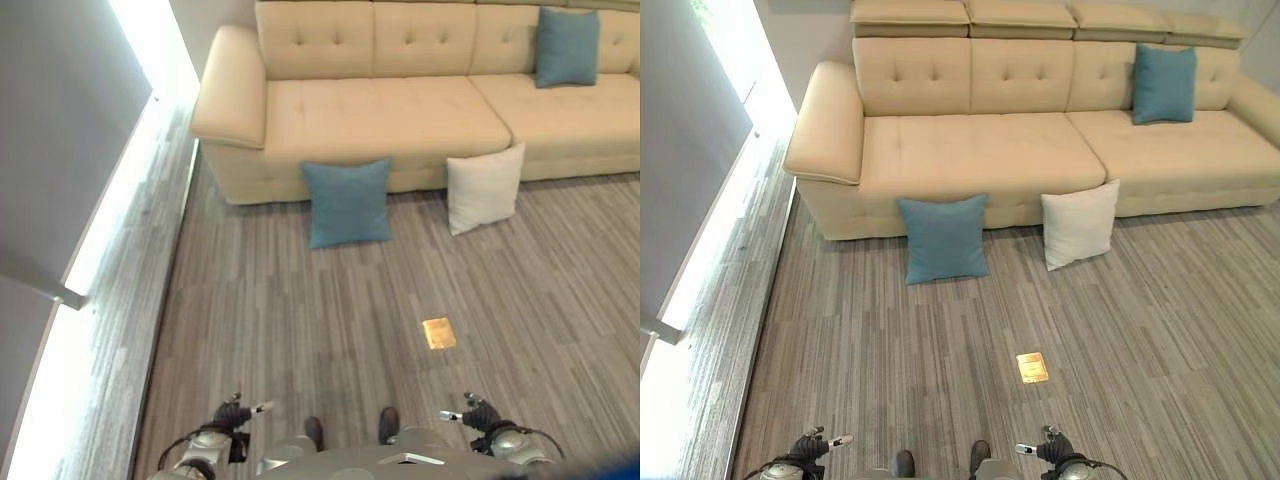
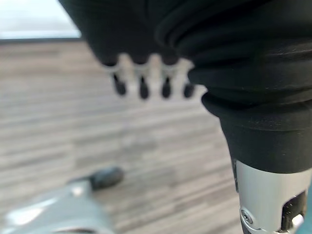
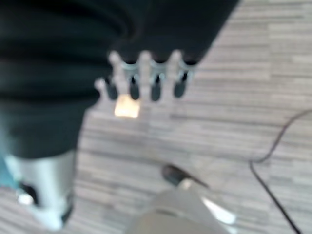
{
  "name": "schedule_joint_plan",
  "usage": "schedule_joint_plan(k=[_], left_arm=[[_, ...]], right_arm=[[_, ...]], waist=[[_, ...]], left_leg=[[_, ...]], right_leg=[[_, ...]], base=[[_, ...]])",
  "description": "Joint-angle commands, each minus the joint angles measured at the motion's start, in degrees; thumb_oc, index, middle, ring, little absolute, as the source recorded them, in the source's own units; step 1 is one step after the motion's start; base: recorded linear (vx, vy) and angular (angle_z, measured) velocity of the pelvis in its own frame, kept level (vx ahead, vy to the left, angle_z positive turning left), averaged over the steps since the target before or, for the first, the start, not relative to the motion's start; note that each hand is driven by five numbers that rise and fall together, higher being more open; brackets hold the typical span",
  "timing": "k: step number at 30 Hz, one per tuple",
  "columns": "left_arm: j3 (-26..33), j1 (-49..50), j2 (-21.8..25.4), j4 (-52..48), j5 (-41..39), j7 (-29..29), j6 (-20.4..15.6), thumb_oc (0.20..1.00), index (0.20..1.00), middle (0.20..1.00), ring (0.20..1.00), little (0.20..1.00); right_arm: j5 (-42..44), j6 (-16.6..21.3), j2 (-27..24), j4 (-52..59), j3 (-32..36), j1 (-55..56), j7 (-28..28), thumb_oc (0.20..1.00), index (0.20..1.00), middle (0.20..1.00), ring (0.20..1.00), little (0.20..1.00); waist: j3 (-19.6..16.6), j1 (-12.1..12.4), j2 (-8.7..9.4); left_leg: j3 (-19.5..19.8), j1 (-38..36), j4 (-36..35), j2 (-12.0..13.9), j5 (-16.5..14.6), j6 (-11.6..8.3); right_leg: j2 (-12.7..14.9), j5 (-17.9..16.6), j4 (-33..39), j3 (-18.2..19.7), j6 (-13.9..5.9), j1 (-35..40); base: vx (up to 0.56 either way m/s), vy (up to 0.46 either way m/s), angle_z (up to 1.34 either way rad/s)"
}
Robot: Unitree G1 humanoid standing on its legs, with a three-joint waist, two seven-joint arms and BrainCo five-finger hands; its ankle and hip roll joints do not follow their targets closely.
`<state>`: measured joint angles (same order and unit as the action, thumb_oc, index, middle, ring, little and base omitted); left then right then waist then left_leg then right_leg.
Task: Pick up all the scattered cushions and arrange them neatly on the sofa.
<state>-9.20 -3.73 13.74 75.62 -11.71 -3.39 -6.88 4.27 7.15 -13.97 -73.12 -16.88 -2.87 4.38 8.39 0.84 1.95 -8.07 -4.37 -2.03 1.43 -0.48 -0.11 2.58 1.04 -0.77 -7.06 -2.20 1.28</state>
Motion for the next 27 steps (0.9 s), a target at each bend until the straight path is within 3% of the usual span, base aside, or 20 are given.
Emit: schedule_joint_plan(k=[1,3,4,6,10,11,13,15,16,18,21,22,24,25,27], left_arm=[[-1.63,-4.18,-0.32,1.24,1.43,0.84,-0.85,1.0,1.0,1.0,1.0,1.0],[-2.54,-4.74,-0.81,0.93,0.84,0.83,-0.73,1.0,1.0,1.0,1.0,1.0],[-3.08,-5.06,-0.92,0.81,0.76,0.66,-0.7,1.0,1.0,1.0,1.0,1.0],[-3.79,-5.45,-1.17,0.48,0.87,0.25,-0.88,1.0,1.0,1.0,1.0,1.0],[-2.17,-4.15,-0.77,2.24,0.78,0.71,-0.45,1.0,1.0,1.0,1.0,1.0],[-2.04,-4.11,-0.54,2.42,1.07,0.83,-0.24,1.0,1.0,1.0,1.0,1.0],[-2.43,-3.99,-0.3,1.82,1.14,0.78,-0.34,1.0,1.0,1.0,1.0,1.0],[-2.95,-4.46,-0.21,1.24,1.27,0.68,-0.34,1.0,1.0,1.0,1.0,1.0],[-2.8,-4.56,-0.1,1.2,1.12,0.63,-0.24,1.0,1.0,1.0,1.0,1.0],[-2.51,-4.93,0.12,1.18,0.91,0.4,-0.27,1.0,1.0,1.0,1.0,1.0],[-2.19,-5.11,0.14,0.87,0.93,0.53,-0.44,1.0,1.0,1.0,1.0,1.0],[-2.61,-5.4,-0.16,1.4,2.52,0.75,-0.49,1.0,1.0,1.0,1.0,1.0],[-2.73,-5.52,-0.27,1.48,2.75,0.93,-0.69,1.0,1.0,1.0,1.0,1.0],[-2.9,-5.49,-0.67,1.66,3.08,1.2,-0.72,1.0,1.0,1.0,1.0,1.0],[-4.03,-5.65,-1.04,1.1,2.65,1.41,-0.69,1.0,1.0,1.0,1.0,1.0]], right_arm=[[1.73,0.7,-1.86,-0.27,0.12,-1.89,-0.09,1.0,1.0,1.0,1.0,1.0],[2.39,0.65,-2.09,-0.3,0.36,-1.39,-0.09,1.0,1.0,1.0,1.0,1.0],[3.14,0.64,-2.21,0.07,0.52,-1.43,-0.03,1.0,1.0,1.0,1.0,1.0],[3.51,0.82,-2.72,0.55,0.23,-1.91,0.47,1.0,1.0,1.0,1.0,1.0],[3.63,0.55,-1.23,-0.06,0.82,-1.96,-0.22,1.0,1.0,1.0,1.0,1.0],[3.12,0.44,-0.94,-0.15,0.86,-2.16,-0.49,1.0,1.0,1.0,1.0,1.0],[3.3,0.39,-1.08,0.04,1.02,-2.66,-0.44,1.0,1.0,1.0,1.0,1.0],[3.25,0.34,-1.19,0.45,0.87,-3.47,-0.34,1.0,1.0,1.0,1.0,1.0],[3.0,0.33,-1.21,0.58,0.68,-3.6,-0.38,1.0,1.0,1.0,1.0,1.0],[2.61,0.2,-1.49,0.67,0.39,-4.02,-0.5,1.0,1.0,1.0,1.0,1.0],[1.67,0.19,-1.74,1.02,-0.04,-4.78,-0.4,1.0,1.0,1.0,1.0,1.0],[1.51,0.11,-1.86,0.76,-0.2,-4.98,-0.51,1.0,1.0,1.0,1.0,1.0],[1.55,0.15,-1.92,0.67,-0.17,-4.84,-0.6,1.0,1.0,1.0,1.0,1.0],[1.5,0.14,-1.96,0.56,-0.2,-4.67,-0.62,1.0,1.0,1.0,1.0,1.0],[2.32,0.57,-2.95,0.91,-0.16,-3.65,-0.35,1.0,1.0,1.0,1.0,1.0]], waist=[[0.93,-0.81,2.37],[1.37,-0.99,3.15],[1.34,-1.13,3.38],[0.49,-0.36,2.92],[-1.47,0.45,2.86],[-1.49,0.72,2.77],[-0.88,0.97,2.15],[0.54,0.39,0.48],[0.65,0.39,-0.07],[1.04,-0.09,-0.66],[1.42,-0.44,-0.58],[1.6,-2.45,0.05],[1.29,-2.74,0.38],[0.83,-2.81,0.4],[0.64,-2.69,1.88]], left_leg=[[4.19,2.73,6.41,-2.19,-0.95,-1.82],[4.09,5.26,11.06,-1.78,0.05,-2.99],[2.61,6.44,8.81,-1.0,0.46,-2.63],[2.33,11.23,4.03,-1.24,4.77,-2.59],[0.73,9.53,3.2,-2.4,3.2,-0.71],[-0.29,7.62,2.48,-3.15,2.15,0.38],[-0.81,5.76,2.17,-3.9,1.34,1.84],[0.04,2.53,1.46,-3.9,-0.02,3.24],[0.09,1.37,0.78,-3.76,-0.63,3.4],[0.64,-0.9,-0.53,-3.61,-1.17,3.15],[0.95,-3.7,-1.7,-3.46,-2.55,2.18],[3.1,-6.71,-1.24,-3.87,-3.94,1.26],[3.52,-6.71,-0.18,-3.79,-4.43,0.93],[3.82,-6.77,1.34,-3.43,-4.28,0.49],[3.05,-1.42,15.75,-1.76,-0.1,-3.43]], right_leg=[[0.18,-1.06,-0.9,1.11,-1.63,0.76],[0.03,-0.42,-0.38,-0.69,-0.67,2.25],[0.31,0.07,0.26,-1.58,-0.78,3.02],[-0.46,1.27,2.12,-1.19,-0.85,4.88],[1.85,3.07,-1.56,0.76,-2.68,6.32],[3.43,0.37,-6.25,0.92,-4.34,4.76],[5.2,-4.79,-14.99,1.48,-5.62,1.14],[6.11,-6.96,-23.59,0.81,-4.95,-3.44],[6.7,-6.68,-24.26,-0.79,-4.42,-5.29],[5.47,-5.11,-22.77,-2.17,-3.93,-8.26],[4.91,-4.67,-13.36,-6.0,-4.37,-10.17],[0.87,-6.73,-4.02,-1.77,-5.11,-10.92],[0.67,-6.46,-3.51,-0.62,-4.71,-9.97],[0.24,-6.09,-3.25,-0.25,-4.19,-8.93],[-0.63,-5.17,-0.06,-0.21,-1.11,-3.41]], base=[[0.02,-0.093,0.61],[0.08,-0.14,0.58],[0.27,-0.057,0.66],[0.4,0.068,0.71],[0.41,0.201,-0.43],[0.4,0.294,-0.63],[0.22,0.215,-0.35],[0.25,0.206,-0.4],[0.28,0.156,0.13],[0.24,0.028,0.24],[0.37,-0.106,-0.17],[0.54,-0.204,-0.26],[0.31,-0.135,0.41],[0.28,-0.179,1.1],[0.35,-0.303,1.0]])
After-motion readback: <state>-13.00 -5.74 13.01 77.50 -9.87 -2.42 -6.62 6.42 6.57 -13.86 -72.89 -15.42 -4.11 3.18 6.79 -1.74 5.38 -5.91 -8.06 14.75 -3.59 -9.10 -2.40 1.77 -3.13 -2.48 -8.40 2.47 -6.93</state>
